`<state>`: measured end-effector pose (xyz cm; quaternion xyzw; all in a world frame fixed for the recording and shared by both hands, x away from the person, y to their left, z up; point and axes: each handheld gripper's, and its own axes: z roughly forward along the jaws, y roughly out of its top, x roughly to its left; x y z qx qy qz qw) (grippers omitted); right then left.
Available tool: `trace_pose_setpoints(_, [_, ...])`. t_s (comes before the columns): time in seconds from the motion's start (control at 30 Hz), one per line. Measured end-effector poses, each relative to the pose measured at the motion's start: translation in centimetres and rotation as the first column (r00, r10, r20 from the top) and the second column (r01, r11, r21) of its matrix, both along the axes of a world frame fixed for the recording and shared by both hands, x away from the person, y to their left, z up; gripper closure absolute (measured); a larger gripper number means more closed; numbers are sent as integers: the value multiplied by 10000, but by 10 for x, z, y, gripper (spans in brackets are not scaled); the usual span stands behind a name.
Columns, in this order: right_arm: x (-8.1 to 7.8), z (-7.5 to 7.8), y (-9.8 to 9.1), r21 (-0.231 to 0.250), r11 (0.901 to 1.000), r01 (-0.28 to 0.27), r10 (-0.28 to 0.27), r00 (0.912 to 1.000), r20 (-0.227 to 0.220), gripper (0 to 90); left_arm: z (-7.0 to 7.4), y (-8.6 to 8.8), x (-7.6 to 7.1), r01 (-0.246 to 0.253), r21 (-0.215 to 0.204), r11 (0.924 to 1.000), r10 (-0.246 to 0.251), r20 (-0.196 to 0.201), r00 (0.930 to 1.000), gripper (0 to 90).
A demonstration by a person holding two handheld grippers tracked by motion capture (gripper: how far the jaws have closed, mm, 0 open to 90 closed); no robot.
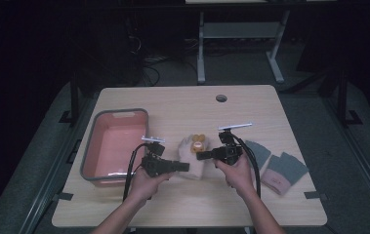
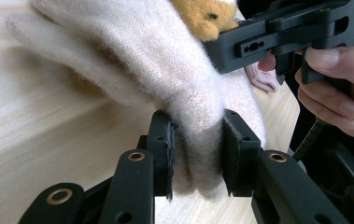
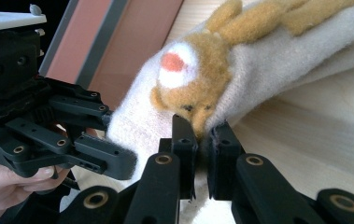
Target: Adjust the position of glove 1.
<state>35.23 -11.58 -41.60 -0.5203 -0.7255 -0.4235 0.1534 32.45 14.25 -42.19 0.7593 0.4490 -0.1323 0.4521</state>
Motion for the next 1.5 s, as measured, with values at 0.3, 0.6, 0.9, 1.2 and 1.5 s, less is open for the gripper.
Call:
trace_pose_setpoints(0.3, [4, 14, 4, 147, 9999, -15, 12, 9998, 203, 833, 14, 5, 4, -27, -42, 10000, 28, 196, 9998, 679])
trace_pose_setpoints(0.6, [10, 30, 12, 225, 9997, -106, 96, 9991, 413, 834, 28, 16, 9, -111, -140, 9998, 116, 329, 9994, 679])
trace_pose_setpoints(0.9, [17, 41, 19, 399, 9990, -184, 163, 9985, 532, 834, 39, 24, 14, -268, -249, 9993, 278, 425, 9987, 678])
trace_pose_setpoints(1.2, [25, 51, 25, 517, 9983, -284, 256, 9982, 549, 835, 51, 31, 19, -343, -287, 9990, 357, 513, 9980, 679])
trace_pose_setpoints(1.5, [32, 60, 34, 545, 9975, -454, 418, 9970, 648, 835, 58, 42, 24, -446, -451, 9980, 468, 489, 9977, 678])
